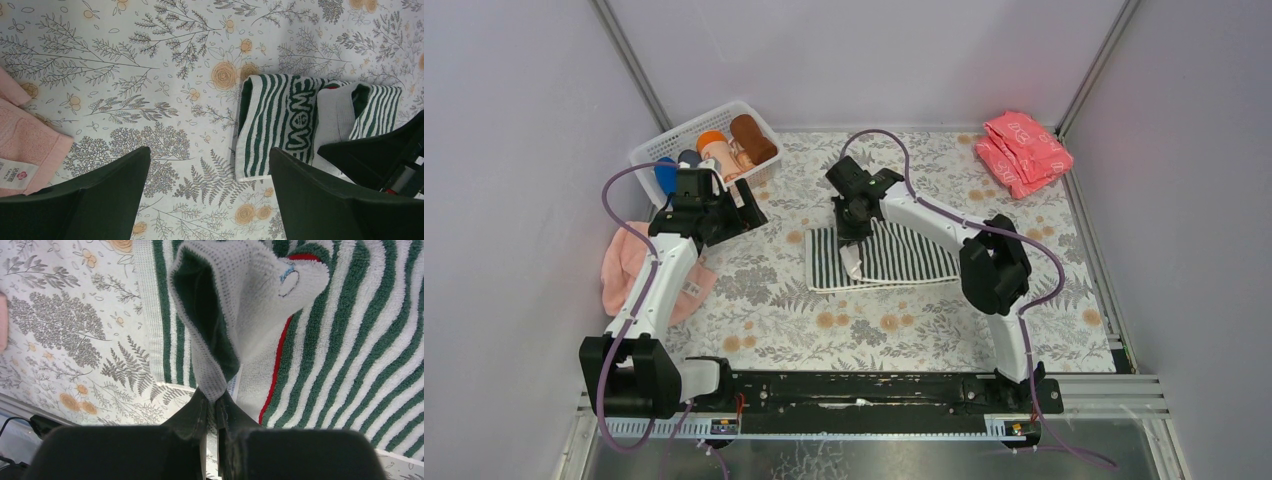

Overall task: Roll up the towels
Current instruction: Fold the towel at the center of the board.

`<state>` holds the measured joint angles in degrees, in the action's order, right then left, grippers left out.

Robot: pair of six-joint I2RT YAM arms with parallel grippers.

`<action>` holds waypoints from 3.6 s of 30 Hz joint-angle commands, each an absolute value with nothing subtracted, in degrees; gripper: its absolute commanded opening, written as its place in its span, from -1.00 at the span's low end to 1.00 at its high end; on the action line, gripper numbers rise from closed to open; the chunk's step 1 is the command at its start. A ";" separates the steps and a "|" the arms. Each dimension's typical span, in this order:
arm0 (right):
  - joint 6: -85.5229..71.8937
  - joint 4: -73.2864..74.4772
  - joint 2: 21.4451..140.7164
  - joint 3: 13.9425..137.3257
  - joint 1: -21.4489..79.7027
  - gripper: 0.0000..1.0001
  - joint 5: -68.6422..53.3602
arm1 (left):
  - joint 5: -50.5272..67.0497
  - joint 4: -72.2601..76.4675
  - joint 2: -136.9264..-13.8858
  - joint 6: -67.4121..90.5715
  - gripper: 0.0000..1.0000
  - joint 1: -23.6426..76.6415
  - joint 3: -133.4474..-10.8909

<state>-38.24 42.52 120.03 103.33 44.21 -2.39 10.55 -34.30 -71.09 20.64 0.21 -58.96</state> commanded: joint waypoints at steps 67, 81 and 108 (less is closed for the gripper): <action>-40.70 35.14 119.51 104.58 47.55 -0.79 -6.58 | 12.38 -11.89 -92.36 39.30 -0.80 14.37 -42.16; -41.93 34.23 121.78 105.84 47.69 -0.77 -7.73 | 11.29 -12.57 -92.62 39.03 -0.81 15.03 -42.69; -34.49 19.86 97.10 79.64 41.11 0.29 -8.59 | -1.39 -24.38 -76.57 41.05 0.10 15.36 -45.14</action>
<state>-37.65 25.36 108.01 89.41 45.95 -10.28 2.52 -19.86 -80.66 41.54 14.96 -43.05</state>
